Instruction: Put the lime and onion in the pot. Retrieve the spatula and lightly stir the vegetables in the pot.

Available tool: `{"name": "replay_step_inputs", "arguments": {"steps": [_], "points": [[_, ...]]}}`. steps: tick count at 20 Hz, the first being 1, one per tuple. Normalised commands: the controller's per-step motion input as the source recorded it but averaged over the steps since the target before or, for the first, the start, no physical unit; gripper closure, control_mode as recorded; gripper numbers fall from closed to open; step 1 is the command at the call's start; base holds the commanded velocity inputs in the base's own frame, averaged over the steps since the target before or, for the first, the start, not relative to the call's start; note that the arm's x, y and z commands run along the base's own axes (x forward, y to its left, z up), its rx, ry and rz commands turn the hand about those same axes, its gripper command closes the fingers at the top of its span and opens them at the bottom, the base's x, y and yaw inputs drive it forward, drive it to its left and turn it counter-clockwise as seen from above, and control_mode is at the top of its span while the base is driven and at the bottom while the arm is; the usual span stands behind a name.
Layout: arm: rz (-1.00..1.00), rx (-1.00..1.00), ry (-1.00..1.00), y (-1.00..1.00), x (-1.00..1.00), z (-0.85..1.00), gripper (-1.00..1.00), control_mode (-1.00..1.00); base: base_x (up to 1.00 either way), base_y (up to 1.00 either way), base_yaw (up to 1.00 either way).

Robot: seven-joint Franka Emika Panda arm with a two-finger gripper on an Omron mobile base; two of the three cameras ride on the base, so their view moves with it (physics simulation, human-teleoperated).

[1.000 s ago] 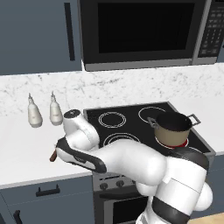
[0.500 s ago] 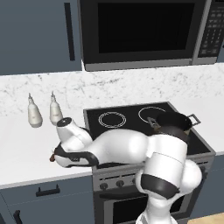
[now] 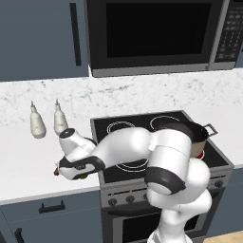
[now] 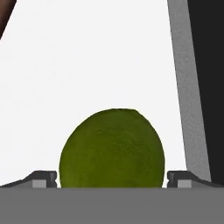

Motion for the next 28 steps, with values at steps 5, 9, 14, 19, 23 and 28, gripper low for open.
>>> {"name": "replay_step_inputs", "arguments": {"steps": [5, 9, 14, 19, 23, 28], "points": [[0.0, 0.0, 0.0, 0.0, 0.06, -0.34, -1.0, -1.0, 0.0, 0.0, 0.0], [0.0, 0.0, -0.02, 0.0, 0.0, -0.36, 1.0, -1.0, 0.0, 0.0, 0.0], [0.0, 0.0, -0.15, -0.05, -0.17, 0.01, 1.0, -1.0, 0.0, 0.0, 0.0], [-0.01, 0.0, -0.28, -0.52, -0.56, 0.71, 1.0, -1.0, 0.0, 0.0, 0.0], [-0.04, 0.03, -0.14, -0.87, -0.32, 0.86, 1.0, -1.0, 0.0, 0.0, 0.0], [-0.04, 0.12, -0.01, -1.0, -0.12, 0.61, 1.0, -1.0, 0.0, 0.0, 0.0]]}}
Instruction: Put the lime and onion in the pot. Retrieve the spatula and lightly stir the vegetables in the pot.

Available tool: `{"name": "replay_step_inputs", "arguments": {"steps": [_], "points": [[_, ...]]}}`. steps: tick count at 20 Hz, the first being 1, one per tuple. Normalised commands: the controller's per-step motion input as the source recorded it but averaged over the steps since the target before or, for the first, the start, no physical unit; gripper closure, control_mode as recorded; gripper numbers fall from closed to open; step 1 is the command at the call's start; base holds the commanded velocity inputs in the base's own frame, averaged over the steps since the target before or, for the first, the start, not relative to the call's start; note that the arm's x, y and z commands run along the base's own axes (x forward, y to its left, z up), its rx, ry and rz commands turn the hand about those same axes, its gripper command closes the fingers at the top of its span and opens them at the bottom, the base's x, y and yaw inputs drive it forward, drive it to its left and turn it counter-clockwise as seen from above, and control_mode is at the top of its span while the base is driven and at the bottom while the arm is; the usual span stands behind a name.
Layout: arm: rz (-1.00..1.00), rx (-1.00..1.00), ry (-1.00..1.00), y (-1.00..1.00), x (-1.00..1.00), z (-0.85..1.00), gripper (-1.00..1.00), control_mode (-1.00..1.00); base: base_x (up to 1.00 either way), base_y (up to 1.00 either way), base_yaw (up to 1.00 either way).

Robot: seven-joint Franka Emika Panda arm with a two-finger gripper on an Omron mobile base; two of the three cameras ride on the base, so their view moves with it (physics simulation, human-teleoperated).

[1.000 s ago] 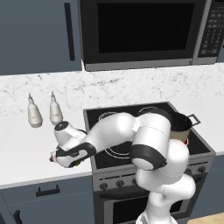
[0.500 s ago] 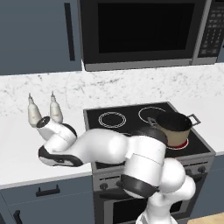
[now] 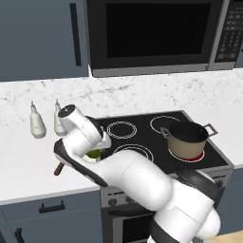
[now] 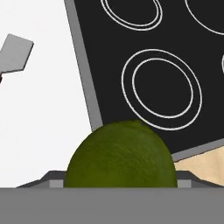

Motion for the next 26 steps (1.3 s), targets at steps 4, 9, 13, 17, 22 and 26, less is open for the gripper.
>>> {"name": "replay_step_inputs", "arguments": {"steps": [4, 9, 13, 17, 22, 26], "points": [[0.0, 0.2, 0.0, -1.0, -0.06, 0.31, 1.0, -1.0, 0.0, 0.0, 0.0], [-0.02, 0.13, -0.01, -1.0, 0.0, 0.17, 1.0, -1.0, 0.0, 0.0, 0.0], [-0.07, 0.04, -0.01, -1.0, 0.1, 0.14, 1.0, -1.0, 0.0, 0.0, 0.0], [-0.09, 0.01, 0.0, -1.0, 0.3, 0.06, 1.0, -1.0, 0.0, 0.0, 0.0], [-0.08, 0.02, 0.0, -1.0, 0.31, 0.07, 1.0, -1.0, 0.0, 0.0, 0.0], [-0.07, 0.03, 0.0, -1.0, 0.3, 0.08, 1.0, -1.0, 0.0, 0.0, 0.0]]}}
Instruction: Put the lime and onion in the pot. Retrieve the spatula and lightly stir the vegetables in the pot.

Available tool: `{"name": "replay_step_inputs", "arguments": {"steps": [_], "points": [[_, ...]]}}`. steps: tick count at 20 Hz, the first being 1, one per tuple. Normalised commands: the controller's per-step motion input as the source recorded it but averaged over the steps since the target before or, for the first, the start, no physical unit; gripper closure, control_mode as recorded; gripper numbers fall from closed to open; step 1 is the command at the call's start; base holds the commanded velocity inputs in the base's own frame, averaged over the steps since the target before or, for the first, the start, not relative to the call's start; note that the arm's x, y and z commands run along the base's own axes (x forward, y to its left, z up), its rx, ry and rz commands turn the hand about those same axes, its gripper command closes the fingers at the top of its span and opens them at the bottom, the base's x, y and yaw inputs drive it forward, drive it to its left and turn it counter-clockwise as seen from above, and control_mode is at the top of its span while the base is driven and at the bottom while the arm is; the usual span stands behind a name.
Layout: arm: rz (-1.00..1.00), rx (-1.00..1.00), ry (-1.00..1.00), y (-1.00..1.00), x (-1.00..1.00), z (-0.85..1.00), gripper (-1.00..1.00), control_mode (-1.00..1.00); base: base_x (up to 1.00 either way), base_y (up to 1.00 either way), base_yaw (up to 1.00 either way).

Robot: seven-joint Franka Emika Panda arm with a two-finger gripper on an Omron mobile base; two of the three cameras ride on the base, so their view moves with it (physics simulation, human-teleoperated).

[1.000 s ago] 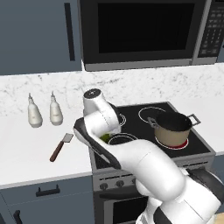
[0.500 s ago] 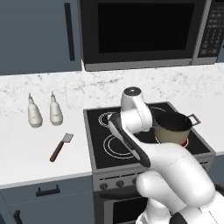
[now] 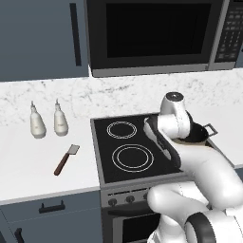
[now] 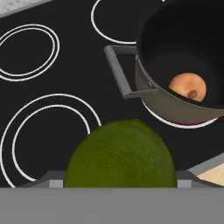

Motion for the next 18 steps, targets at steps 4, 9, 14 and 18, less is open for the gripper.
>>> {"name": "replay_step_inputs", "arguments": {"steps": [4, 9, 14, 18], "points": [[-0.05, 0.02, 0.0, -1.0, 0.29, 0.02, 1.0, -1.0, 0.0, 0.0, 0.0], [-0.04, 0.0, 0.0, -1.0, 0.34, 0.0, 1.0, -1.0, 0.0, 0.0, 0.0], [0.0, 0.0, 0.0, -0.88, 0.47, -0.02, 1.0, -1.0, 0.0, 0.0, 0.0], [0.0, 0.01, 0.0, -0.52, 0.51, -0.29, 1.0, -1.0, 0.0, 0.0, 0.0]]}}
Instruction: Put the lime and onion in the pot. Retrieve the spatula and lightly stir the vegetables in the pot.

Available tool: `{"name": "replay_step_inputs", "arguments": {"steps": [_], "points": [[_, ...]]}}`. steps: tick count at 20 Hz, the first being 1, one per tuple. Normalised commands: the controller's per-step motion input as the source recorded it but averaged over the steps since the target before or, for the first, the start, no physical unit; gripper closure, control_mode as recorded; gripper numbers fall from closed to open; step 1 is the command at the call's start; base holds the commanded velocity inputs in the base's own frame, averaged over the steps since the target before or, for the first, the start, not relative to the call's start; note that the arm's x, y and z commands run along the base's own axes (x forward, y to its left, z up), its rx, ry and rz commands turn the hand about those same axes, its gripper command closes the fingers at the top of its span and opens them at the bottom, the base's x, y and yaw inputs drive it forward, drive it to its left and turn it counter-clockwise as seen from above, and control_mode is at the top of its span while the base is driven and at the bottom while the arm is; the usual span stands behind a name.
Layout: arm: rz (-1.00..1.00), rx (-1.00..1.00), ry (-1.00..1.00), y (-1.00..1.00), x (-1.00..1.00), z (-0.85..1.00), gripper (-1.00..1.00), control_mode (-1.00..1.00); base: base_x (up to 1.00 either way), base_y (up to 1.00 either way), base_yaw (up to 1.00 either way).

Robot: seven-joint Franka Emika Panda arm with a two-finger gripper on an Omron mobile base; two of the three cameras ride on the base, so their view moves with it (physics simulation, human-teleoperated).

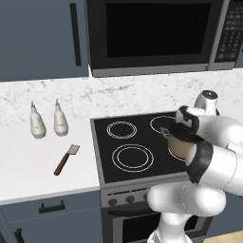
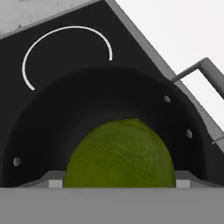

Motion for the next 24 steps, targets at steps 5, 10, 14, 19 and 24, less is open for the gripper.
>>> {"name": "replay_step_inputs", "arguments": {"steps": [5, 10, 14, 19, 24], "points": [[0.0, 0.01, 0.0, -0.19, 0.32, -0.59, 1.0, -1.0, 0.0, 0.0, 0.0], [0.0, 0.0, 0.0, -0.02, 0.35, -0.54, 1.0, -1.0, 0.0, 0.0, 0.0], [0.01, 0.0, 0.0, 0.0, 0.24, -0.31, 1.0, -1.0, 0.0, 0.0, 0.0], [0.0, 0.0, 0.0, 0.09, -0.05, -0.06, -1.0, -1.0, 0.0, 0.0, 0.0], [0.0, 0.0, 0.0, 0.23, -0.16, 0.0, -1.0, -1.0, 0.0, 0.0, 0.0]]}}
